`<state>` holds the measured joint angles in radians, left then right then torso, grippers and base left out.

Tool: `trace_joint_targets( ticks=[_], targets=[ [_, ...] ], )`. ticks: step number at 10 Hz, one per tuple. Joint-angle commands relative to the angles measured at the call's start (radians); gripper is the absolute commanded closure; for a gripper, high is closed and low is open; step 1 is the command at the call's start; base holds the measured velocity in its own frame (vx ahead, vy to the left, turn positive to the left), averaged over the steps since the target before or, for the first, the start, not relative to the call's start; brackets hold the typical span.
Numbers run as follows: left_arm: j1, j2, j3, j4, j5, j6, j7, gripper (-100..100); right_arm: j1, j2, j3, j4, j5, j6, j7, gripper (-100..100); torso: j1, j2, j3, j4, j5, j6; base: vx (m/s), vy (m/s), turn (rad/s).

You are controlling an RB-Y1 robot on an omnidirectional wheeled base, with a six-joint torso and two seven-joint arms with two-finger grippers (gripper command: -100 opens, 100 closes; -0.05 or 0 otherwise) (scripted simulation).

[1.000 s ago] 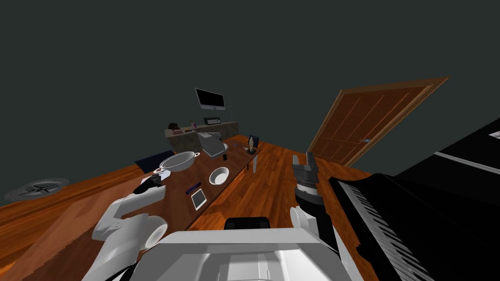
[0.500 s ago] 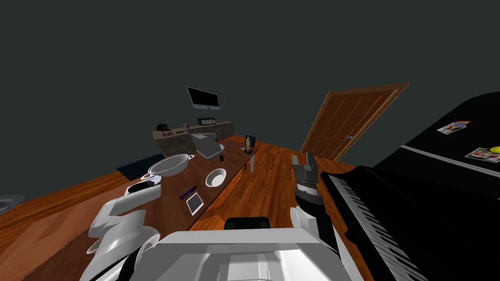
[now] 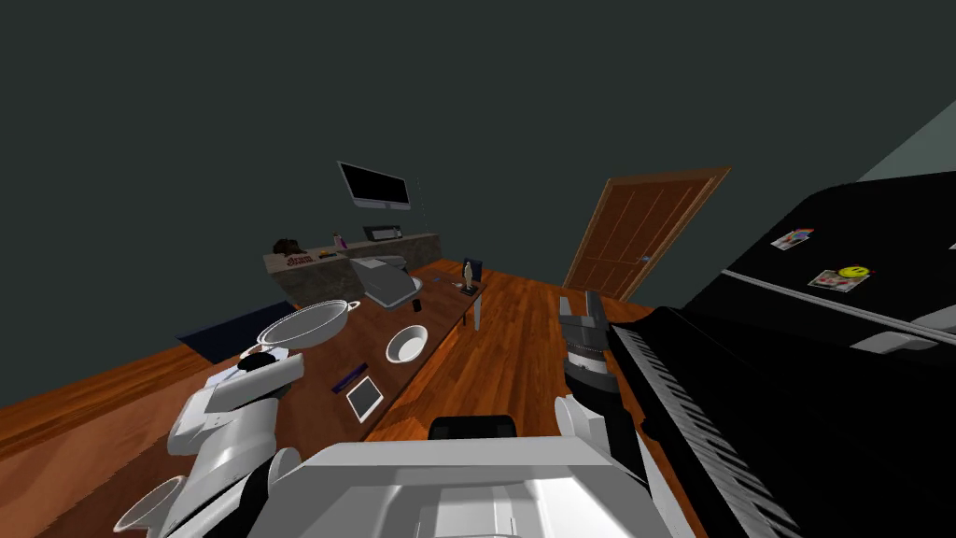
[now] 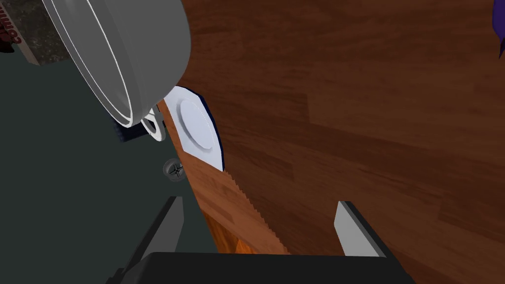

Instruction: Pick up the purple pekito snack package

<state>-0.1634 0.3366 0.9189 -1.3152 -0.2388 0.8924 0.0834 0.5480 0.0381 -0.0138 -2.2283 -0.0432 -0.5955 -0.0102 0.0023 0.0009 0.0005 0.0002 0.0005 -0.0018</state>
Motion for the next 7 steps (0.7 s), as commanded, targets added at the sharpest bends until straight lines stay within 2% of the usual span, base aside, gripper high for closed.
trace_joint_targets(
  ticks=[1, 2, 3, 4, 5, 6, 7],
  targets=[
    [-0.031, 0.009, 0.05, 0.05, -0.004, 0.05, 0.004, -100, 0.0, 0.0, 0.0, 0.0, 0.0, 0.0, 0.0, 0, 0.0, 0.0, 0.0, 0.0, 0.0, 0.0, -0.014, 0.032, -0.205],
    [-0.031, 0.009, 0.052, 0.057, -0.004, 0.08, 0.004, -100, 0.0, 0.0, 0.0, 0.0, 0.0, 0.0, 0.0, 0, 0.0, 0.0, 0.0, 0.0, 0.0, 0.001, -0.011, 0.037, -0.096],
    [-0.06, 0.017, 0.095, 0.092, -0.012, 0.108, 0.011, -100, 0.0, 0.0, 0.0, 0.0, 0.0, 0.0, 0.0, 0, 0.001, 0.0, 0.0, 0.0, 0.0, 0.0, -0.007, 0.036, -0.19],
    [-0.06, 0.017, 0.095, 0.105, -0.012, 0.137, 0.011, -100, 0.0, 0.0, 0.0, 0.0, 0.0, 0.0, 0.0, 0, 0.001, 0.0, 0.0, 0.0, 0.0, 0.001, -0.01, 0.034, -0.086],
    [-0.088, 0.026, 0.136, 0.135, -0.018, 0.169, 0.017, -100, 0.0, 0.0, 0.0, 0.0, 0.0, 0.0, 0.0, 0, 0.001, 0.0, 0.0, 0.0, 0.0, 0.0, -0.018, 0.032, -0.132],
    [-0.088, 0.026, 0.136, 0.15, -0.018, 0.189, 0.017, -100, 0.0, 0.0, 0.0, 0.0, 0.0, 0.0, 0.0, 0, 0.001, 0.0, 0.0, 0.0, 0.0, 0.0, -0.015, 0.03, -0.111],
    [-0.114, 0.035, 0.175, 0.192, -0.024, 0.219, 0.024, -100, 0.0, 0.0, 0.0, 0.0, 0.0, 0.0, 0.0, 0, 0.0, 0.0, 0.0, 0.0, 0.0, 0.0, -0.02, 0.035, -0.163]
  ],
)
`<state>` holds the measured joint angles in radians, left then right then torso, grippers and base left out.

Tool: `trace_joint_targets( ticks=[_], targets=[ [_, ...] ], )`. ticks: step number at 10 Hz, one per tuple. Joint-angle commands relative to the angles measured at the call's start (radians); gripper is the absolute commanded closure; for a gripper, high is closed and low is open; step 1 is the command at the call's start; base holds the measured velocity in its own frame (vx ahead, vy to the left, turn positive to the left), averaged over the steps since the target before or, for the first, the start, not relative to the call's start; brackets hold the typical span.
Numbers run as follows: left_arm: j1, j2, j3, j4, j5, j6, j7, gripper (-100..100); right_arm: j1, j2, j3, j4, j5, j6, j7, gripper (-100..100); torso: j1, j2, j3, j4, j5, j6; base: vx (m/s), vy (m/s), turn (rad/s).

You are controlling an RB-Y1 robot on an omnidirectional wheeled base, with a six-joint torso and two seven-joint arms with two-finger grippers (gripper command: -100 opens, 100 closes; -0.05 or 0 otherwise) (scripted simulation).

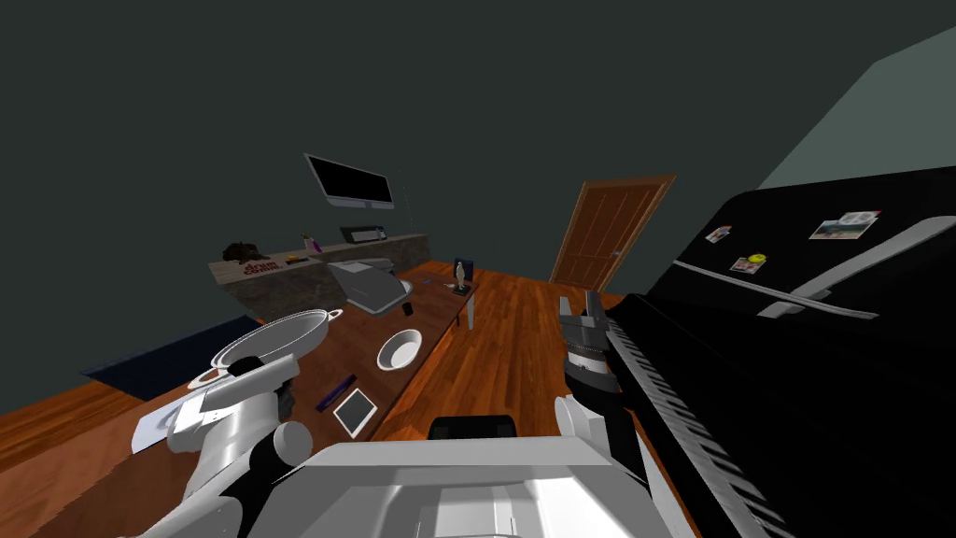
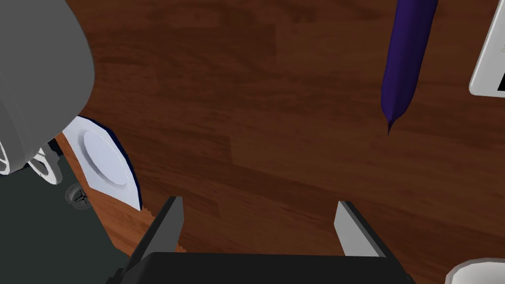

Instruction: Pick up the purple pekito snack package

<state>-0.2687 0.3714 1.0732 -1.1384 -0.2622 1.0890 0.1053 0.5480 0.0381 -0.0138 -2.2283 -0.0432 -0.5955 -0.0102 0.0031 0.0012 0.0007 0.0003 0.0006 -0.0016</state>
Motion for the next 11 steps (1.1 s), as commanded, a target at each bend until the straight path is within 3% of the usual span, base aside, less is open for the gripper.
trace_joint_targets(
  ticks=[1, 2, 3, 4, 5, 8, 11],
  targets=[
    [-0.009, 0.0, 0.021, 0.015, -0.001, 0.041, 0.002, -100, 0.0, 0.0, 0.0, 0.0, 0.0, 0.0, 0.0, 0, 0.0, 0.0, 0.0, 0.0, 0.0, 0.0, -0.013, 0.036, -0.083],
    [-0.033, 0.009, 0.057, 0.055, -0.006, 0.073, 0.008, -100, 0.0, 0.0, 0.0, 0.0, 0.0, 0.0, 0.0, 0, 0.0, 0.0, 0.0, 0.0, 0.0, -0.001, -0.005, 0.036, -0.119],
    [-0.033, 0.009, 0.057, 0.055, -0.006, 0.086, 0.008, -100, 0.0, 0.0, 0.0, 0.0, 0.0, 0.0, 0.0, 0, 0.0, -0.001, 0.0, 0.0, 0.0, 0.0, -0.008, 0.03, -0.086],
    [-0.056, 0.018, 0.091, 0.092, -0.01, 0.121, 0.013, -100, 0.0, 0.0, 0.0, 0.0, 0.0, 0.0, 0.0, 0, 0.0, -0.001, 0.0, 0.0, 0.0, -0.001, -0.016, 0.035, -0.113],
    [-0.056, 0.018, 0.091, 0.092, -0.01, 0.128, 0.013, -100, 0.0, 0.0, 0.0, 0.0, 0.0, 0.0, 0.0, 0, 0.0, 0.0, 0.0, 0.0, 0.0, 0.0, -0.017, 0.031, -0.069],
    [-0.111, 0.041, 0.175, 0.184, -0.021, 0.224, 0.027, -100, 0.0, 0.0, 0.0, 0.0, 0.0, 0.0, 0.0, 0, 0.001, 0.0, 0.0, 0.0, 0.0, 0.0, -0.025, 0.053, -0.133],
    [-0.125, 0.047, 0.196, 0.209, -0.023, 0.254, 0.031, -100, 0.0, 0.0, 0.0, 0.0, 0.0, 0.0, 0.0, 0, -0.001, -0.001, 0.0, 0.0, 0.0, -0.001, -0.011, 0.027, -0.049]
  ],
)
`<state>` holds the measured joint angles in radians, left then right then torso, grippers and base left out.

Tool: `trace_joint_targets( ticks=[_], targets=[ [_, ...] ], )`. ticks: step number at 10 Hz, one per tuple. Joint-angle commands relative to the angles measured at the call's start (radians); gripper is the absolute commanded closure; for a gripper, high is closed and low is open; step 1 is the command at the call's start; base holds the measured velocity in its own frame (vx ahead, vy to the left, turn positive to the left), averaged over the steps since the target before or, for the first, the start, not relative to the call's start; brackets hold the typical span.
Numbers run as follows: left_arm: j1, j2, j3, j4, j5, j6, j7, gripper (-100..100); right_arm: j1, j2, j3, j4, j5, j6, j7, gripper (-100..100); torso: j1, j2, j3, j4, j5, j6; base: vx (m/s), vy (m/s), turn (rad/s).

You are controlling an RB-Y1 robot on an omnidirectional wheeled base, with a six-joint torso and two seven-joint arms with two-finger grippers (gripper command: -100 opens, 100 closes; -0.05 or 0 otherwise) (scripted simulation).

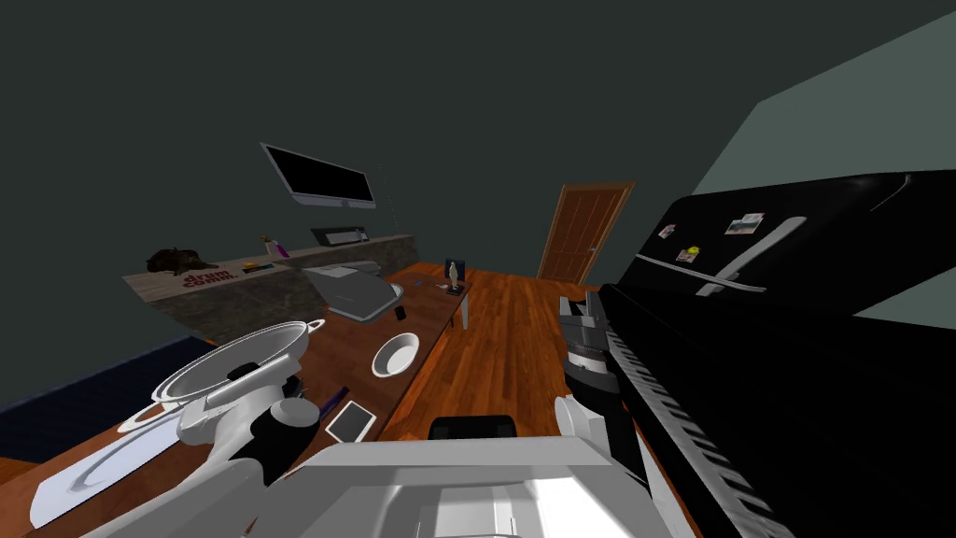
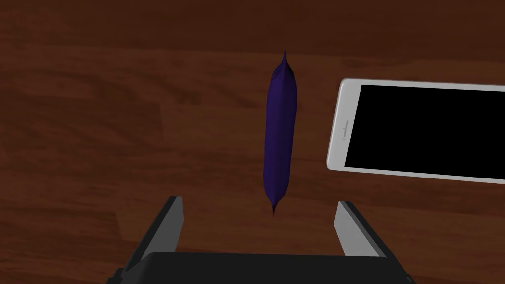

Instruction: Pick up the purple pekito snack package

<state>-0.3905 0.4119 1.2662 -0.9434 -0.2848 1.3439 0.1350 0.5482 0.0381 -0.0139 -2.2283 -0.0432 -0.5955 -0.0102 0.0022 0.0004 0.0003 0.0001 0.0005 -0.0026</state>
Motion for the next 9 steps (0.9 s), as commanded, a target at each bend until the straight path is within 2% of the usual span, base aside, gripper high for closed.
trace_joint_targets(
  ticks=[1, 4, 5, 6, 7, 9],
  targets=[
    [-0.015, 0.011, 0.021, 0.034, -0.002, 0.02, 0.004, -100, 0.0, 0.0, 0.0, 0.0, 0.0, 0.0, 0.0, 0, 0.0, 0.0, 0.0, 0.0, 0.0, 0.0, -0.007, 0.027, -0.054],
    [-0.039, 0.019, 0.057, 0.076, -0.005, 0.062, 0.011, -100, 0.0, 0.0, 0.0, 0.0, 0.0, 0.0, 0.0, 0, 0.002, 0.0, 0.0, 0.0, 0.0, 0.0, -0.01, 0.051, -0.053],
    [-0.035, 0.018, 0.05, 0.069, -0.005, 0.051, 0.01, -100, 0.0, 0.0, 0.0, 0.0, 0.0, 0.0, 0.0, 0, 0.002, 0.0, 0.0, 0.0, 0.0, 0.0, -0.004, 0.03, -0.01],
    [-0.035, 0.018, 0.052, 0.068, -0.004, 0.056, 0.009, 0, 0.0, 0.0, 0.0, 0.0, 0.0, 0.0, 0.0, 0, 0.001, 0.0, 0.0, 0.0, 0.0, 0.0, -0.001, 0.005, 0.001],
    [-0.025, 0.006, 0.04, 0.084, 0.006, 0.028, 0.015, -100, 0.0, 0.0, 0.0, 0.0, 0.0, 0.0, 0.0, 0, -0.001, 0.0, 0.0, 0.0, 0.0, 0.0, 0.016, 0.018, 0.061],
    [-0.012, -0.009, 0.025, 0.103, 0.019, -0.008, 0.023, -100, 0.0, 0.0, 0.0, 0.0, 0.0, 0.0, 0.0, 0, 0.0, -0.002, -0.001, -0.001, 0.0, 0.0, 0.034, 0.023, 0.035]
  ],
)
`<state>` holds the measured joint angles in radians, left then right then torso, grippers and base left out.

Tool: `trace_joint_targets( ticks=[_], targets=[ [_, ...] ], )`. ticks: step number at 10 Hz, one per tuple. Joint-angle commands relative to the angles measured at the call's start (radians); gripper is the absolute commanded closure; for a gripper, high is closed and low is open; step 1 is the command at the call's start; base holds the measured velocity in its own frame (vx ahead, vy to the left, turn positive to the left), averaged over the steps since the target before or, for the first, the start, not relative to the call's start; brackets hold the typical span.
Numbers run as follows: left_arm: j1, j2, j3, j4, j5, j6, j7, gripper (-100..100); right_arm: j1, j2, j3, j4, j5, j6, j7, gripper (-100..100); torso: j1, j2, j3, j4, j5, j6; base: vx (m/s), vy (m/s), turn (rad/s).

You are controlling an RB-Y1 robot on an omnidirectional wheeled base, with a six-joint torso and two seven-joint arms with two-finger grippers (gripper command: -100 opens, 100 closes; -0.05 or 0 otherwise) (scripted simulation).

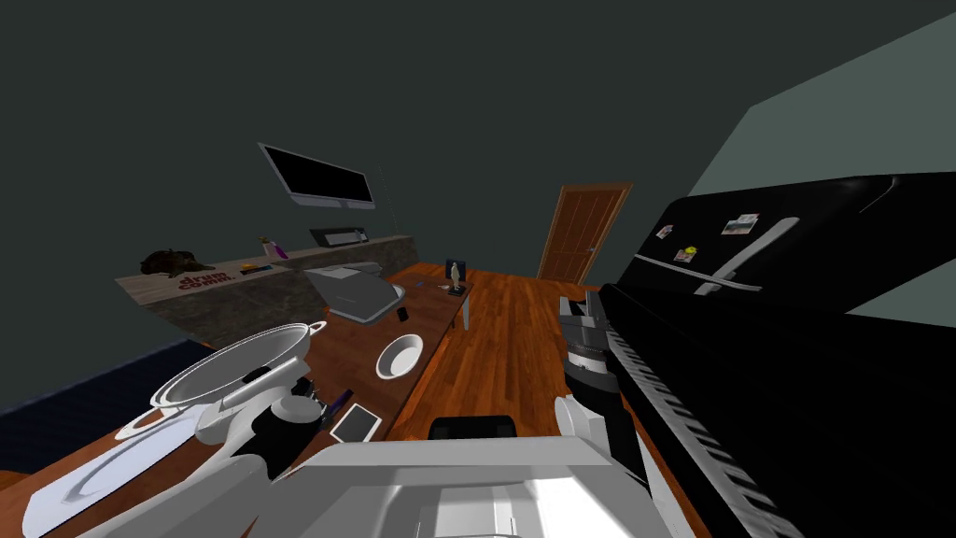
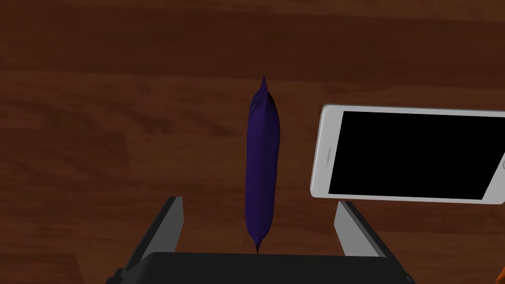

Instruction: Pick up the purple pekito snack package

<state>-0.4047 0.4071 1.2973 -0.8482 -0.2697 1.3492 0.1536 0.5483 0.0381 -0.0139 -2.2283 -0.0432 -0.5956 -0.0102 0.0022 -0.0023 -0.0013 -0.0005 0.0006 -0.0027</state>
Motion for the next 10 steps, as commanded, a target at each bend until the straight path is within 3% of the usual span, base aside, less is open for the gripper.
trace_joint_targets(
  ticks=[1, 2, 6, 7, 8, 9, 10],
  targets=[
    [0.0, 0.0, 0.0, 0.0, 0.0, 0.0, 0.0, -100, 0.0, 0.0, 0.0, 0.0, 0.0, 0.0, 0.0, 0, 0.0, 0.0, 0.0, 0.0, 0.0, 0.0, 0.015, 0.009, 0.003],
    [0.001, -0.001, -0.001, 0.0, 0.001, -0.003, 0.0, 100, 0.0, 0.0, 0.0, 0.0, 0.0, 0.0, 0.0, 0, -0.001, 0.001, 0.0, 0.0, 0.0, 0.0, 0.0, 0.0, 0.0],
    [0.001, -0.001, -0.001, 0.0, 0.001, -0.001, 0.001, 100, 0.0, 0.0, 0.0, 0.0, 0.0, 0.0, 0.0, 0, 0.0, 0.002, 0.001, 0.0, 0.0, 0.0, 0.0, 0.0, 0.0],
    [0.001, -0.001, -0.001, 0.0, 0.001, -0.001, 0.001, 0, 0.0, 0.0, 0.0, 0.0, 0.0, 0.0, 0.0, 0, 0.0, 0.002, 0.001, 0.0, 0.0, 0.0, 0.0, 0.0, 0.0],
    [-0.013, 0.014, 0.012, -0.015, -0.012, 0.029, -0.005, 100, 0.0, 0.0, 0.0, 0.0, 0.0, 0.0, 0.0, 0, 0.0, 0.002, 0.001, 0.0, 0.0, 0.0, -0.024, -0.018, -0.073],
    [-0.018, 0.02, 0.018, -0.023, -0.017, 0.044, -0.008, 100, 0.0, 0.0, 0.0, 0.0, 0.0, 0.0, 0.0, 0, -0.002, 0.003, 0.002, 0.001, -0.001, 0.001, -0.034, -0.025, -0.055],
    [-0.016, 0.024, 0.013, -0.002, -0.013, 0.026, -0.004, 100, 0.0, 0.0, 0.0, 0.0, 0.0, 0.0, 0.0, 0, -0.002, 0.004, 0.002, 0.001, -0.001, 0.001, -0.013, -0.01, -0.007]
  ],
)
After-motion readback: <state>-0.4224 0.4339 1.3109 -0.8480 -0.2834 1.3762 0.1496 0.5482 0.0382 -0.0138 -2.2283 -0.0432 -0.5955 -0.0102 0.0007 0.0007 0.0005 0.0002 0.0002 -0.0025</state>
